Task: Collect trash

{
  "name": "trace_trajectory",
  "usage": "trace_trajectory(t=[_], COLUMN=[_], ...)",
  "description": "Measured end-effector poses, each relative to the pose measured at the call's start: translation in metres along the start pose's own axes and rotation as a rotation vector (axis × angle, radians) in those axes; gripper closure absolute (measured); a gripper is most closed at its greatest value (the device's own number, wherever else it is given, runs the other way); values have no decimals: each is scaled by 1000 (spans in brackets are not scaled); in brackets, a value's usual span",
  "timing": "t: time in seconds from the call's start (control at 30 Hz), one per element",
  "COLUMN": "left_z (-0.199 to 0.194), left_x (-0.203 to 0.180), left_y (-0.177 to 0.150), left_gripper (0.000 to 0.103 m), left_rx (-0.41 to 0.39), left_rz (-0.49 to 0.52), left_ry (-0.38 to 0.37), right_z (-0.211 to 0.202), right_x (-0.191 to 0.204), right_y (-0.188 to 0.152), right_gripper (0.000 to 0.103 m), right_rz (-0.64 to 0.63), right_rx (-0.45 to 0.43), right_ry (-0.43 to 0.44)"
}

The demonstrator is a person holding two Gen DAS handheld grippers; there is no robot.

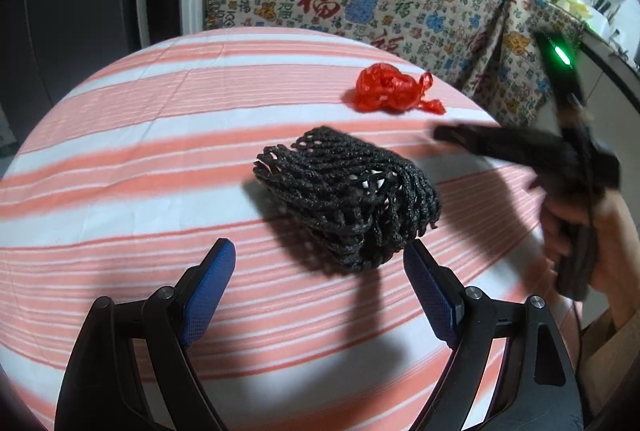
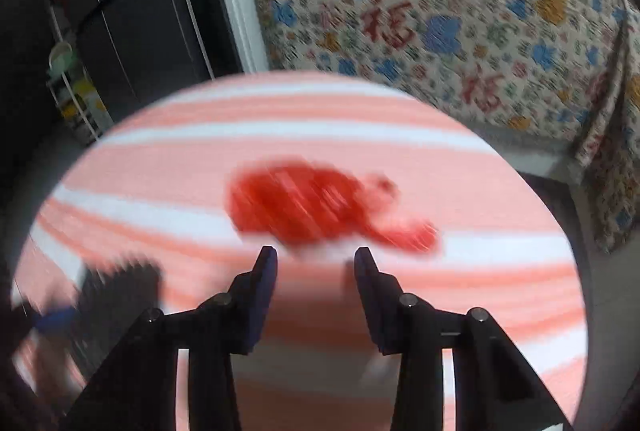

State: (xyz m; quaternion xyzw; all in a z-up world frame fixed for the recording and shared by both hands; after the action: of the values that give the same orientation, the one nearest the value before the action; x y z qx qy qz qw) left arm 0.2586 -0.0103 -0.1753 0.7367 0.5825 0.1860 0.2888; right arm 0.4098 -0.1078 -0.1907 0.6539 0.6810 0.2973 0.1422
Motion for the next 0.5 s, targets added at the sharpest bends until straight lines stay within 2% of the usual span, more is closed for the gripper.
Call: trace_trajectory(t=[0.1, 0.17, 0.2, 0.23, 0.3, 0.37, 0.4, 0.43, 0.5], left_z=[-3, 0, 2, 3, 12, 23, 27, 32, 29], left_x=[-4, -12, -16, -20, -25, -26, -24, -22, -13], left_y=[-1, 3, 7, 12, 24, 33, 35, 35, 37], left_gripper=[16, 16, 16, 16, 12, 12, 23, 43, 54], left_rx=[-21, -27, -28, -32, -38, -44, -46, -29, -49], left_rz=[-20, -20, -13, -2, 35, 63, 66, 55, 29], left_ry=[-44, -62, -54, -41, 32, 100, 106, 85, 71], right_z=[-21, -35, -40, -44, -46, -40, -39, -38, -37], right_x=[-33, -45, -47, -47, -43, -36, -34, -33, -40], right_y=[-27, -36, -40, -42, -47, -49, -46, -41, -27], right_gripper=[59, 47, 45, 45, 44, 42, 42, 42, 37], right_rz=[28, 47, 53, 57, 55, 23, -12, -45, -71], right_rx=[17, -6, -18, -27, -33, -12, -13, -25, -54], right_ry=[-18, -41, -40, -35, -29, -20, -31, -45, -54])
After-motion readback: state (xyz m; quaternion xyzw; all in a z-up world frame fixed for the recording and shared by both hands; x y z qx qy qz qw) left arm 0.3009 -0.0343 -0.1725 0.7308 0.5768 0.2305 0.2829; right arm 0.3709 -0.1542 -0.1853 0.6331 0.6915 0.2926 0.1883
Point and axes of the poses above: each gripper's, at about its wrist camera, not at the fingertips, and z roughly the way its jaws point, x to its left, y to its top, the point moved 6 cm from there along z, roughly the way its jaws point, and after that the axes turned 11 degrees about z, right-handed, at the moved point
